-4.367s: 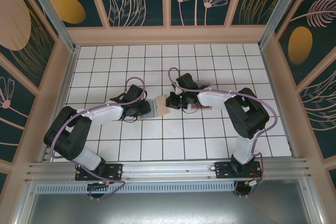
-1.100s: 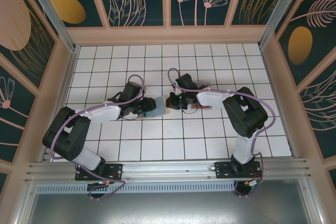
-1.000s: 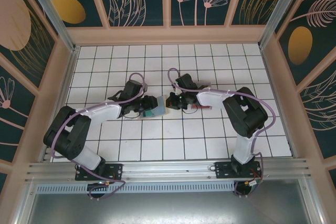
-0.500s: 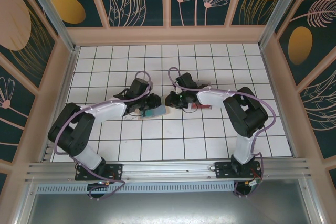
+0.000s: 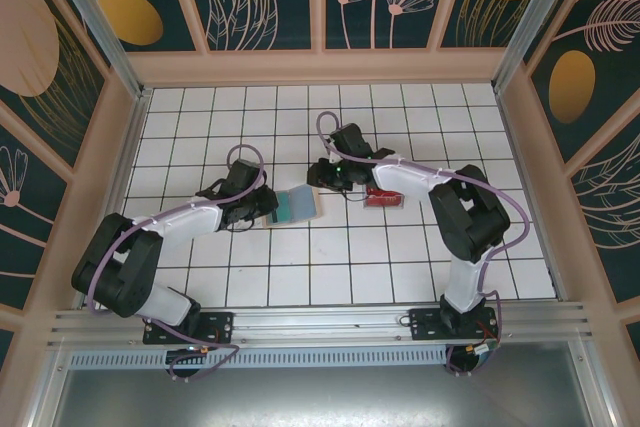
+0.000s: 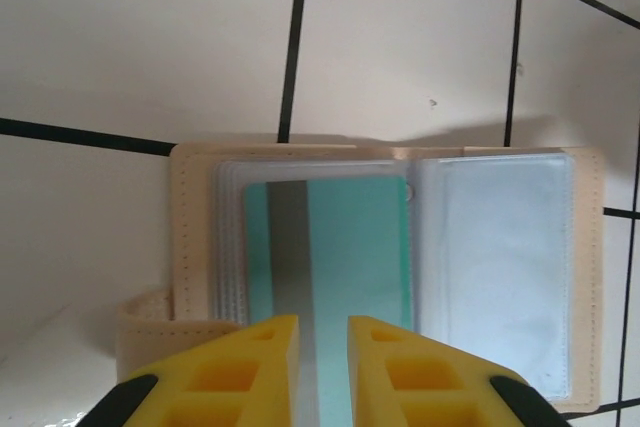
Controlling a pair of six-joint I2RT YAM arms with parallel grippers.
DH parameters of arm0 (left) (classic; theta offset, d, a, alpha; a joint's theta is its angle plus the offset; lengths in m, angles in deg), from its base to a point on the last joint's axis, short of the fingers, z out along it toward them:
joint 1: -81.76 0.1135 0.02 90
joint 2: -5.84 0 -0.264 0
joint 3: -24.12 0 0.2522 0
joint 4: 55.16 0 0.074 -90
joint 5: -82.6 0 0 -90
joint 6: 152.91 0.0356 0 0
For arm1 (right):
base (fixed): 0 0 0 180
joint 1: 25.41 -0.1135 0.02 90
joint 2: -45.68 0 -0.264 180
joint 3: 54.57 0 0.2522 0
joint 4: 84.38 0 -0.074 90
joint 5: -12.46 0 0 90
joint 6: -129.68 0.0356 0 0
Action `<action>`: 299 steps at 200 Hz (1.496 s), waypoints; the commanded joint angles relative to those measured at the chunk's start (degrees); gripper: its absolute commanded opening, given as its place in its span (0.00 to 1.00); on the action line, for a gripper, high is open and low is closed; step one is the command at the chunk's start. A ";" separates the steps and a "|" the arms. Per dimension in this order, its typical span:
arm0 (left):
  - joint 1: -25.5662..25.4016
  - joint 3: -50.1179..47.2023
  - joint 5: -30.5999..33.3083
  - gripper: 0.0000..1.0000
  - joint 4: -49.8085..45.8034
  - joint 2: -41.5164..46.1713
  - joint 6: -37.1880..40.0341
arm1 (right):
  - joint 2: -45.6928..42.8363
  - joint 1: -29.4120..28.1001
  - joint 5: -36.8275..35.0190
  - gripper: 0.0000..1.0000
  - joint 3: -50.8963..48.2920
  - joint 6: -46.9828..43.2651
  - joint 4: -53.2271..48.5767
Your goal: Take the credit cards out of the card holder
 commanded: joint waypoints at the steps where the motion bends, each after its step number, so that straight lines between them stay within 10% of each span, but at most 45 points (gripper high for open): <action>1: 0.43 -0.79 1.97 0.21 -1.40 -0.51 -0.44 | 0.62 -1.22 3.89 0.32 3.51 -2.02 0.33; 50: 0.44 -1.74 1.38 0.16 -0.87 -1.73 -0.53 | 7.36 -1.83 12.41 0.17 6.76 -2.12 1.42; 299: 0.43 -3.95 -0.39 0.11 0.87 -2.53 -1.23 | 17.00 -4.49 18.52 0.12 11.09 -4.30 -3.02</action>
